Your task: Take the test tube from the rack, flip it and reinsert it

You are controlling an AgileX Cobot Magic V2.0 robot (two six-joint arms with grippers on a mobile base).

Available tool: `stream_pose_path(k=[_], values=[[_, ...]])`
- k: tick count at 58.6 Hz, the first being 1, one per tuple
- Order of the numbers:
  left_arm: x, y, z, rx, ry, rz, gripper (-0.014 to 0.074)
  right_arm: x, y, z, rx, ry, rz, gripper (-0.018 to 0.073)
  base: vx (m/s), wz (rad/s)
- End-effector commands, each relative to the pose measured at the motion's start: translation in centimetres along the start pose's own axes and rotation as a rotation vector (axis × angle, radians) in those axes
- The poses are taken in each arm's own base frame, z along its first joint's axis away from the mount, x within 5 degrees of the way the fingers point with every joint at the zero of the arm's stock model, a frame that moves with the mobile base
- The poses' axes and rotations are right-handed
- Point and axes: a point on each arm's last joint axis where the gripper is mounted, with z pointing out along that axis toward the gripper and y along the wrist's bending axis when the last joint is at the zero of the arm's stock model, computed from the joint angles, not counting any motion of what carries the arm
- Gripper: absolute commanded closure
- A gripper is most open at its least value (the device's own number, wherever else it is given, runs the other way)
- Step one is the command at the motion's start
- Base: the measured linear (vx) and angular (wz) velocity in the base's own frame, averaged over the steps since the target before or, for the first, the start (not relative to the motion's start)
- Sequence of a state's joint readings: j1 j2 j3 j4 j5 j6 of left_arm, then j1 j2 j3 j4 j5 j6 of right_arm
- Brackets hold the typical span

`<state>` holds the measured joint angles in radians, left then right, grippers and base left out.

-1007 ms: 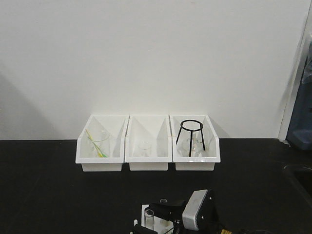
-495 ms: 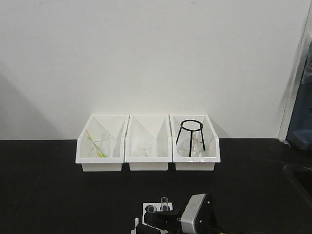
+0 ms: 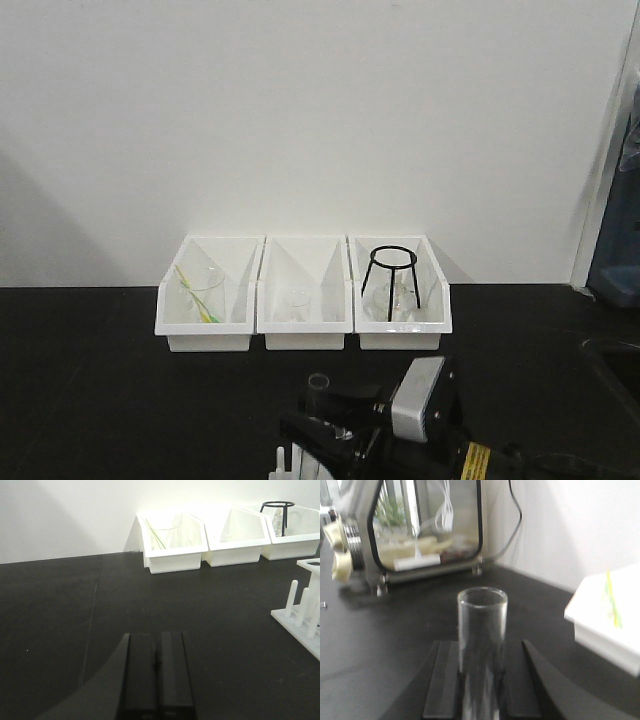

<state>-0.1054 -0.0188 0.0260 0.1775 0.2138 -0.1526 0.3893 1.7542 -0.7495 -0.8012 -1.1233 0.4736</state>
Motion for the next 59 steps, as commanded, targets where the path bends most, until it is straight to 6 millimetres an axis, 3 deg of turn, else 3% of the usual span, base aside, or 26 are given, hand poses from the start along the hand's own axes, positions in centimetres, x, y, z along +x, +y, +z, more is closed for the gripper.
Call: stream_pose_path(k=[1,10,17,29,33,36,42,46,59], values=[[-0.9,-0.1,-0.1,0.013,-0.088,-0.014,0.0602,-6.1,0.6,-0.4,-0.005,-0.168,-0.068,0.0573,0.00,0.00],[-0.9,-0.1,-0.1,0.013,-0.088,-0.014,0.0602,-10.8,1.0,-1.4,0.085,-0.100,-0.197,0.0573,0.00,0.00],[-0.9,-0.1,-0.1,0.013,-0.088,-0.014,0.0602,-13.6,1.2,-2.6,0.178,0.041,-0.535,0.0573,0.00,0.00],[-0.9,-0.1,-0.1,0.013,-0.088,-0.014,0.0602,-14.4,-0.1,-5.1,0.246,0.527,-1.451,0.0573,0.00,0.00],[-0.9,-0.1,-0.1,0.013,-0.088,-0.014,0.0602,-14.2,-0.8,-5.8,0.244,0.682,-1.638,0.0573,0.00,0.00],[-0.9,-0.1,-0.1,0.013,-0.088,-0.014,0.0602,-14.2,-1.2,-6.1,0.253,0.747,-1.684,0.0573,0.00,0.00],[-0.9,-0.1,-0.1,0.013,-0.088,-0.014,0.0602,-14.2,-1.4,-6.3,0.290,0.761,-1.620,0.0573,0.00,0.00],[-0.9,-0.1,-0.1,0.013,-0.088,-0.014,0.0602,-14.2,-1.3,-6.2,0.345,0.703,-1.453,0.0573,0.00,0.00],[-0.9,-0.1,-0.1,0.013,-0.088,-0.014,0.0602,-15.8,-1.0,-5.7,0.597,0.205,-0.266,0.0573,0.00,0.00]])
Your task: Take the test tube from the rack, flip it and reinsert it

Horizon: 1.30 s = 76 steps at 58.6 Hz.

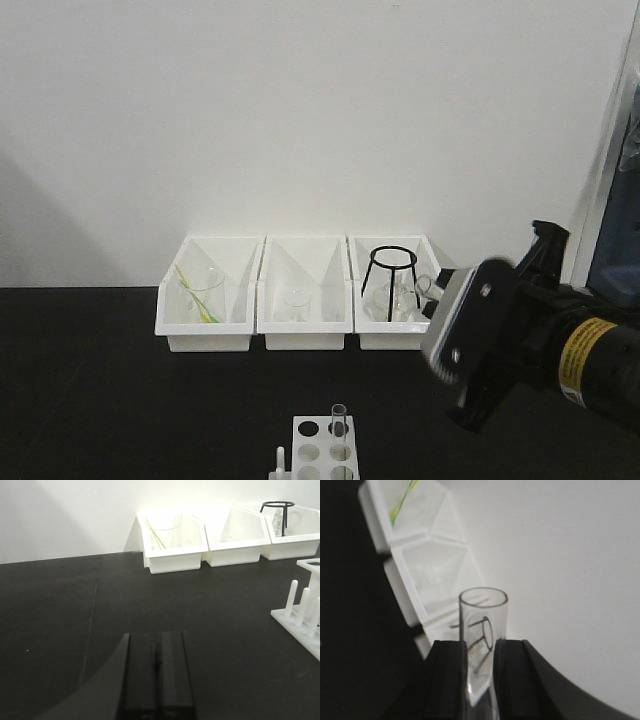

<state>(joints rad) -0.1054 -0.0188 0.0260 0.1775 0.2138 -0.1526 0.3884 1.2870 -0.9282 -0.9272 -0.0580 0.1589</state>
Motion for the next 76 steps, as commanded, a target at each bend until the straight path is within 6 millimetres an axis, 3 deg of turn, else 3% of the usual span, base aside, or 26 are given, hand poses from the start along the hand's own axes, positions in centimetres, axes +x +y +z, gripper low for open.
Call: stream_pose_path(k=[1,5,8,15,22,33,41,52,76], values=[[-0.9,-0.1,-0.1,0.013,-0.088,-0.014,0.0602,-2.4,-1.6,-1.1,0.031,-0.157,0.539,0.0573,0.00,0.00],[-0.9,-0.1,-0.1,0.013,-0.088,-0.014,0.0602,-2.6,-1.7,-0.9,0.015,-0.200,0.772,0.0573,0.00,0.00],[-0.9,-0.1,-0.1,0.013,-0.088,-0.014,0.0602,-2.9,-1.6,-0.8,-0.006,-0.248,0.828,0.0573,0.00,0.00],[-0.9,-0.1,-0.1,0.013,-0.088,-0.014,0.0602,-3.4,-1.2,-0.2,-0.057,-0.330,0.758,0.0570,0.00,0.00],[-0.9,-0.1,-0.1,0.013,-0.088,-0.014,0.0602,-3.3,0.6,0.4,-0.158,-0.425,0.685,0.0570,0.00,0.00],[-0.9,-0.1,-0.1,0.013,-0.087,-0.014,0.0602,-0.8,4.8,1.4,-0.296,-0.521,0.609,0.0570,0.00,0.00],[-0.9,-0.1,-0.1,0.013,-0.087,-0.014,0.0602,0.4,6.8,1.8,-0.346,-0.595,0.555,0.0570,0.00,0.00],[-0.9,-0.1,-0.1,0.013,-0.087,-0.014,0.0602,0.7,7.9,2.7,-0.409,-0.684,0.585,0.0570,0.00,0.00],[-0.9,-0.1,-0.1,0.013,-0.087,-0.014,0.0602,2.2,9.6,4.8,-0.480,-0.625,0.616,0.0570,0.00,0.00]])
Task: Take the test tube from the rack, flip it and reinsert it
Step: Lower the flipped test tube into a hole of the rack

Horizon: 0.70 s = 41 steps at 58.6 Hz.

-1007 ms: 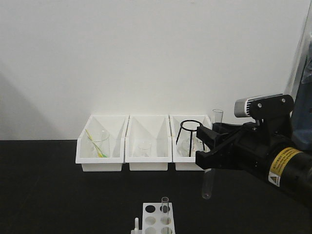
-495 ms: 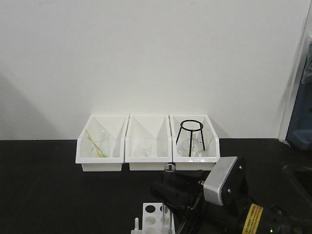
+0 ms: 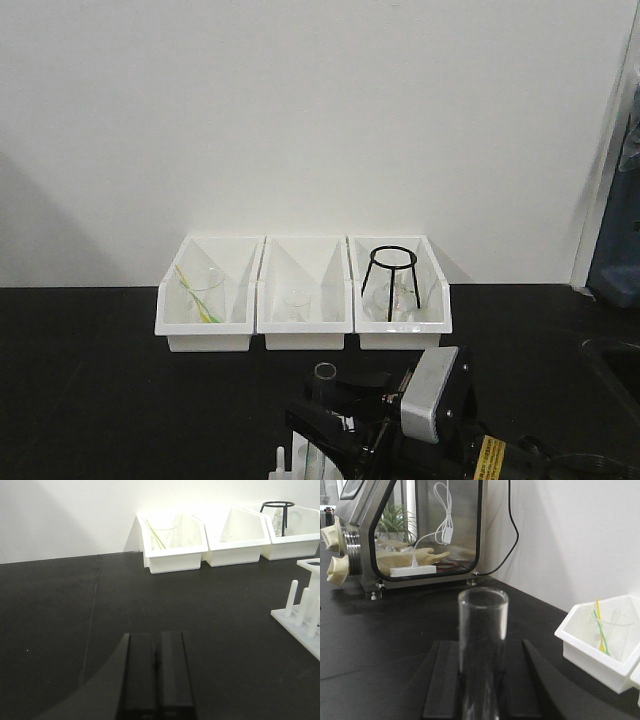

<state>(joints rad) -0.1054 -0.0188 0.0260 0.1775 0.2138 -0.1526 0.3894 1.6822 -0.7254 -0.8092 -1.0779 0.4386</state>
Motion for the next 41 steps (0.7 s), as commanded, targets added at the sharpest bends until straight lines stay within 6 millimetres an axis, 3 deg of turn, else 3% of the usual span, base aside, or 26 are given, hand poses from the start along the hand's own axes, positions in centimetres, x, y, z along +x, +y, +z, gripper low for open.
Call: stream_pose_path(k=[1,24,41], values=[[-0.9,-0.1,-0.1,0.013,-0.087,-0.014,0.0602,-2.0,0.0,0.2,-0.028,-0.116,-0.025,0.0570,0.00,0.00],[-0.9,-0.1,-0.1,0.013,-0.087,-0.014,0.0602,2.2,0.0,1.0,-0.083,-0.003,-0.050,0.0569,0.00,0.00],[-0.9,-0.1,-0.1,0.013,-0.087,-0.014,0.0602,3.6,-0.2,1.2,-0.086,0.025,-0.059,0.0515,0.00,0.00]])
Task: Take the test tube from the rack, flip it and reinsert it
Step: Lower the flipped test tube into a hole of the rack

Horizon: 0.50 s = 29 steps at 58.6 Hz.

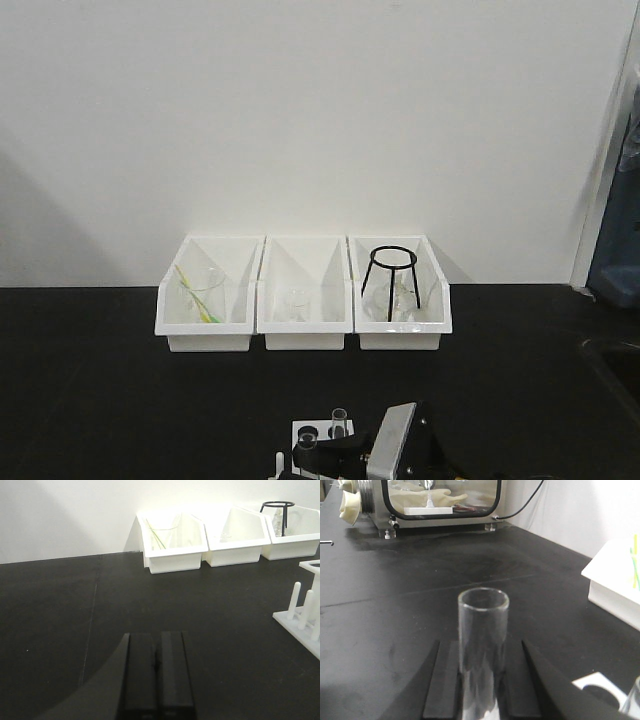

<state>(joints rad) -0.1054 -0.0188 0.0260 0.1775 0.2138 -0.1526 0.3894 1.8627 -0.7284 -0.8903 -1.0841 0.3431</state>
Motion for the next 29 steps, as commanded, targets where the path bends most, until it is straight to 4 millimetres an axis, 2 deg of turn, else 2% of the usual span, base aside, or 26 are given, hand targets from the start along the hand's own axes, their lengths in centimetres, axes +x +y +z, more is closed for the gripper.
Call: stream_pose_path(k=[1,22,29], values=[[-0.86,-0.11,-0.12,0.013,-0.087,-0.014,0.0602,-2.42,-0.25,0.01,0.000,-0.127,-0.048,0.0505,0.00,0.00],[-0.86,-0.11,-0.12,0.013,-0.087,-0.014,0.0602,-2.87,-0.17,-0.06,-0.008,-0.177,-0.044,0.0223,0.00,0.00],[-0.86,-0.11,-0.12,0.013,-0.087,-0.014,0.0602,-3.31,-0.36,-0.15,0.013,-0.226,-0.028,0.0167,0.00,0.00]])
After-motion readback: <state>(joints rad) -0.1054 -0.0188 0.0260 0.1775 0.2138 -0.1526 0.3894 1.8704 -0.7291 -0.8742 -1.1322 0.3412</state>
